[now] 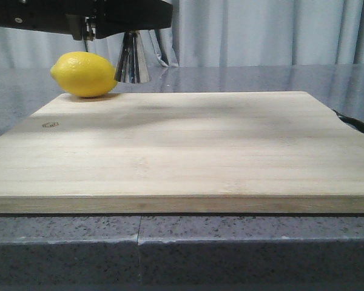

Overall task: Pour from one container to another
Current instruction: 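Tilt the beaker with the right gripper, pouring liquid into the jigger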

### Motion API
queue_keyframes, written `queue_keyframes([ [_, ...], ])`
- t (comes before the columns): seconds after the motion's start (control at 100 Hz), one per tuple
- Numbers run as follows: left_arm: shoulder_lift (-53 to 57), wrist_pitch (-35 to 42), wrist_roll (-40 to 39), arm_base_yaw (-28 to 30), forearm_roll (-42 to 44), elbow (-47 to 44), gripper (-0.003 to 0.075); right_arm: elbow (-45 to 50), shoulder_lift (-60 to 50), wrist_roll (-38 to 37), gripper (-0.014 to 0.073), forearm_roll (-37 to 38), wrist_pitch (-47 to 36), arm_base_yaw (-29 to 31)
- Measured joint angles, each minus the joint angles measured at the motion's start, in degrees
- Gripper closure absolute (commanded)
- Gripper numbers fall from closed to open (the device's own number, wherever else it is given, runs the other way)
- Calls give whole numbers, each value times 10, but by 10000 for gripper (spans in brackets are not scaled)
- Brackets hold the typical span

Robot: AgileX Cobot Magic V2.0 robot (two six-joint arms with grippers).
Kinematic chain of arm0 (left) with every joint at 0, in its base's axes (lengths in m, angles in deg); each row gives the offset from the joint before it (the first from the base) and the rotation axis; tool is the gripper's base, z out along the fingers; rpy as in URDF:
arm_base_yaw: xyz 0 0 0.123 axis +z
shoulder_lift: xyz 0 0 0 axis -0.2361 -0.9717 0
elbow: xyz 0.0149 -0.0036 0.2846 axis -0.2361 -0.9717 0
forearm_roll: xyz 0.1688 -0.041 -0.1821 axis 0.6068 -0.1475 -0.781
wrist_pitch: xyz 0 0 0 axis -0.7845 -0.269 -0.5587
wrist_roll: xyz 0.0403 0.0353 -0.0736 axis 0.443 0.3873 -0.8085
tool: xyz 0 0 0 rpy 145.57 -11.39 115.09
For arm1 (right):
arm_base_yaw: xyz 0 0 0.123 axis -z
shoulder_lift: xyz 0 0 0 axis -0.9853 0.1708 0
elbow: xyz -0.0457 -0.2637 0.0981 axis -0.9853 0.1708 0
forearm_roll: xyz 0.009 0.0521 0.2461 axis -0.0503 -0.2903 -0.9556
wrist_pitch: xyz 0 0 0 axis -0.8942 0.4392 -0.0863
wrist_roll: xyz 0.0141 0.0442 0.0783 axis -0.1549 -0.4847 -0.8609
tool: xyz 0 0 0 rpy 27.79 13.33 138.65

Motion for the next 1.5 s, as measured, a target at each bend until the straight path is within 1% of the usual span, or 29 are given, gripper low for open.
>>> queue_keyframes([
  [0.86, 0, 0, 0, 0, 0, 0, 493, 0, 0, 2, 302, 63, -4, 0],
  [1.5, 0, 0, 0, 0, 0, 0, 493, 0, 0, 2, 303, 69, -7, 0],
])
